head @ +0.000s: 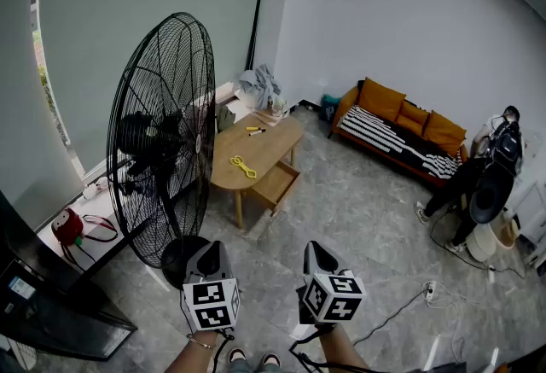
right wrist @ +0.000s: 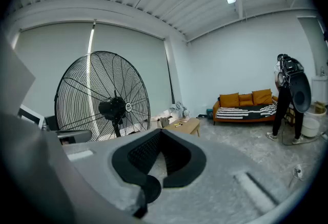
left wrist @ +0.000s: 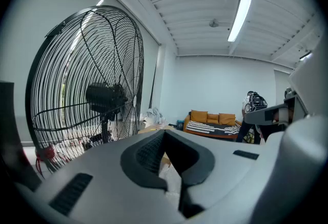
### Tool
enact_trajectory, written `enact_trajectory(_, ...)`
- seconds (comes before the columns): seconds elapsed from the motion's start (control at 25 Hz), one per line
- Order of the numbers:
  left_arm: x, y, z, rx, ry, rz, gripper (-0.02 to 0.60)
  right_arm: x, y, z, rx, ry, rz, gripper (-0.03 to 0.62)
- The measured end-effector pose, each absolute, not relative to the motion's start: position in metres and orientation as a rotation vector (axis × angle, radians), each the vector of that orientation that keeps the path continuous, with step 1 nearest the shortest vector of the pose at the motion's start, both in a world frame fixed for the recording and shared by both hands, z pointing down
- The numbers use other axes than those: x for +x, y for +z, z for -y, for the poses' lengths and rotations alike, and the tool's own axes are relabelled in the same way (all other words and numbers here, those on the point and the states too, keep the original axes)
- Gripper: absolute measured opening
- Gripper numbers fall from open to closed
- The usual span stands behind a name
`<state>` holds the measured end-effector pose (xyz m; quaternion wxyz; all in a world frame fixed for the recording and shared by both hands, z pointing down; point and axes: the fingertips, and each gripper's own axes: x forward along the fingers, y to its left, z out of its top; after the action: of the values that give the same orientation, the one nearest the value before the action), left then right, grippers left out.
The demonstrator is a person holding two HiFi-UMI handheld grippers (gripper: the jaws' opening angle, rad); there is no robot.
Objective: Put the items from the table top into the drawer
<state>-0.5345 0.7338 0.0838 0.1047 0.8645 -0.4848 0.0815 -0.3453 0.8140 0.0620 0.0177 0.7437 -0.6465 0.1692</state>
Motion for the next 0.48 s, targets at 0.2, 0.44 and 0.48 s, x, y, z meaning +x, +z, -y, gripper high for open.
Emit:
enact_trajectory(0.2, -0.540, 0.084, -0.734, 2.558, 0.247, 1.417, -0.008, -0.353, 0.063, -0.813, 2.312, 0.529, 2.006, 0.005)
enact_trajectory(0.44, -0.541, 0.083, -0.729, 2.578, 0.246, 1.398, -0.008, -0.361, 0.064, -0.807, 2.317, 0.535, 2.017, 0.005)
enact_trajectory(0.48, -0.541, 0.082, -0.729, 2.583, 0.241, 1.394, -0.008, -0.362, 0.065, -0.805, 2.320, 0.539, 2.023, 0.005)
